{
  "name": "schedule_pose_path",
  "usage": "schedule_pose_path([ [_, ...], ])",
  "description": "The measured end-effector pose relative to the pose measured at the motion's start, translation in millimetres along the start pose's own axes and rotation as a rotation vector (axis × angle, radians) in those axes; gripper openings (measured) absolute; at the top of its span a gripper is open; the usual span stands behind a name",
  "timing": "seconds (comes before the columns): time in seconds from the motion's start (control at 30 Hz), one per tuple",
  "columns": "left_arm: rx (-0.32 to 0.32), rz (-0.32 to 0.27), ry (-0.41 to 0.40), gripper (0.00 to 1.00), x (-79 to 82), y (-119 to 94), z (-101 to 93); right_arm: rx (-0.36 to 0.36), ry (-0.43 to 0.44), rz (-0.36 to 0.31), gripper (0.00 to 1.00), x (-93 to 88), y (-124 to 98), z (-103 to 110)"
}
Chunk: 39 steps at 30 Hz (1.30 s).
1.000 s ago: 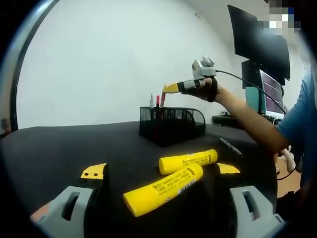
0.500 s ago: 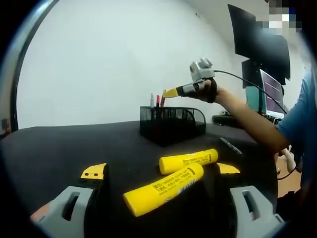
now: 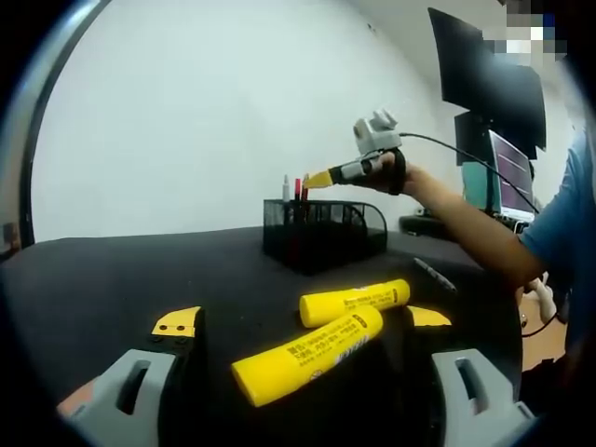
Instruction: Pick up pens and glue sticks and place them into the holder.
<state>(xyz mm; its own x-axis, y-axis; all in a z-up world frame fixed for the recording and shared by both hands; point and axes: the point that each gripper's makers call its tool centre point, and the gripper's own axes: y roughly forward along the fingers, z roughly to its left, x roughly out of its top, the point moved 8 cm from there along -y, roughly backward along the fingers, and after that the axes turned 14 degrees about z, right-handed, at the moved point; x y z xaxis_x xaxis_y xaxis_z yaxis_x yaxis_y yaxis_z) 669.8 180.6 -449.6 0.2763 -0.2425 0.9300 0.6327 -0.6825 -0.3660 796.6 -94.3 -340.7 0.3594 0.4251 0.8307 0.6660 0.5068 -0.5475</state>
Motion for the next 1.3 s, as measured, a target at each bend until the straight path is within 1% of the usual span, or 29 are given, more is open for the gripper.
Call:
schedule_pose_path([
  [0.17,0.001,0.002,0.000,0.83,-0.3,0,0.0,-0.005,-0.039,0.008,0.09,0.3,-2,2],
  [0.37,0.001,0.003,0.001,0.83,-0.3,0,0.0,-0.005,-0.040,-0.004,0.11,0.3,-6,0],
  [0.47,0.001,0.003,0.001,0.83,-0.2,0,0.0,-0.013,-0.042,-0.007,0.11,0.1,-11,-3],
  [0.57,0.001,0.004,0.001,0.83,-0.2,0,0.0,-0.024,-0.041,-0.023,0.12,1.3,-19,-5],
  [0.63,0.000,0.002,0.001,0.83,-0.1,0,0.0,-0.049,-0.045,-0.050,0.13,4.2,-27,-8],
  [0.67,0.000,0.001,0.000,0.83,0.0,0,-0.1,-0.081,-0.049,-0.081,0.14,8.2,-32,-11],
  [0.7,0.000,0.000,0.000,0.83,0.1,0,-0.2,-0.094,-0.036,-0.108,0.14,11.8,-38,-11],
  [0.73,-0.001,-0.002,-0.001,0.83,0.2,0,-0.3,-0.093,-0.033,-0.126,0.14,15.0,-44,-11],
  [0.77,-0.002,-0.003,-0.001,0.83,0.3,0,-0.4,-0.088,-0.035,-0.159,0.15,19.8,-52,-9],
  [0.87,-0.003,-0.002,-0.001,0.83,0.2,0,-0.5,-0.073,-0.052,-0.193,0.17,26.2,-67,-2],
  [1.0,-0.002,-0.001,0.000,0.83,0.1,0,-0.5,-0.062,-0.097,-0.202,0.20,33.2,-73,5],
  [1.1,-0.001,-0.002,0.000,0.83,0.1,0,-0.7,-0.058,-0.129,-0.199,0.21,39.0,-73,7],
  [1.2,0.000,-0.003,0.000,0.83,0.2,0,-0.5,-0.072,-0.167,-0.196,0.22,43.2,-71,9],
  [1.3,0.001,-0.007,-0.002,0.83,0.6,0,-0.2,-0.072,-0.196,-0.192,0.23,47.6,-71,13],
])
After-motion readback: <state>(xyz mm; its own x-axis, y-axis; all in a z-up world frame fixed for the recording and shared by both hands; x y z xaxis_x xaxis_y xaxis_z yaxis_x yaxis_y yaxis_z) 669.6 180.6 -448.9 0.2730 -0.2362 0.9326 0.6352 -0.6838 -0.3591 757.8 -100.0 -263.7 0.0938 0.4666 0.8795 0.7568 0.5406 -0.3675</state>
